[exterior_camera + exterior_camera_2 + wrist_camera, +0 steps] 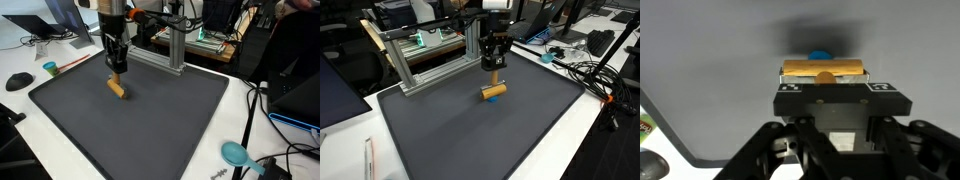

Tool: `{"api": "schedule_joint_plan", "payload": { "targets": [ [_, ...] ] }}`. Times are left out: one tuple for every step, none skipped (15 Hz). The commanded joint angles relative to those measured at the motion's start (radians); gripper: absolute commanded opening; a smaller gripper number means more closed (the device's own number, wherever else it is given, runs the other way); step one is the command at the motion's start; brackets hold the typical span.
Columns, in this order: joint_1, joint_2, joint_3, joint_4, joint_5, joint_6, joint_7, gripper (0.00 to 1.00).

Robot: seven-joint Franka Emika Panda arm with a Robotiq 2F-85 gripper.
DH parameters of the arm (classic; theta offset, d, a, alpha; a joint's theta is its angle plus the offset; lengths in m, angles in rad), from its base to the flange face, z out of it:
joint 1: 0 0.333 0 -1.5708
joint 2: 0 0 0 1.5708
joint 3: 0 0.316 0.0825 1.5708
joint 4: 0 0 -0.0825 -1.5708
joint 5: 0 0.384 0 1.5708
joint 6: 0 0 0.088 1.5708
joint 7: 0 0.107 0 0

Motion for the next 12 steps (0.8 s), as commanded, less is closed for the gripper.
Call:
{"api": "schedule_joint_plan", "payload": {
  "targets": [
    [0.019, 0.038, -0.018, 0.037, -0.024, -0.012, 0.018, 0.23],
    [0.021, 0.043, -0.021, 0.042, -0.029, -0.02, 0.021, 0.23],
    [0.021, 0.048, -0.021, 0.047, -0.024, -0.026, 0.018, 0.23],
    [0.022, 0.053, -0.022, 0.05, -0.024, -0.031, 0.018, 0.23],
    [0.021, 0.057, -0.022, 0.056, -0.018, -0.044, 0.013, 0.23],
    [0.02, 0.061, -0.021, 0.06, -0.013, -0.053, 0.007, 0.23],
    [0.02, 0.064, -0.021, 0.066, -0.009, -0.065, 0.005, 0.23],
    [0.017, 0.066, -0.017, 0.069, 0.0, -0.076, -0.004, 0.23],
    [0.018, 0.068, -0.017, 0.073, 0.001, -0.084, -0.005, 0.23],
    [0.018, 0.069, -0.018, 0.077, 0.001, -0.087, -0.001, 0.23],
    [0.023, 0.071, -0.024, 0.078, -0.012, -0.068, 0.015, 0.23],
    [0.021, 0.07, -0.023, 0.08, -0.007, -0.061, 0.011, 0.23]
  ]
}}
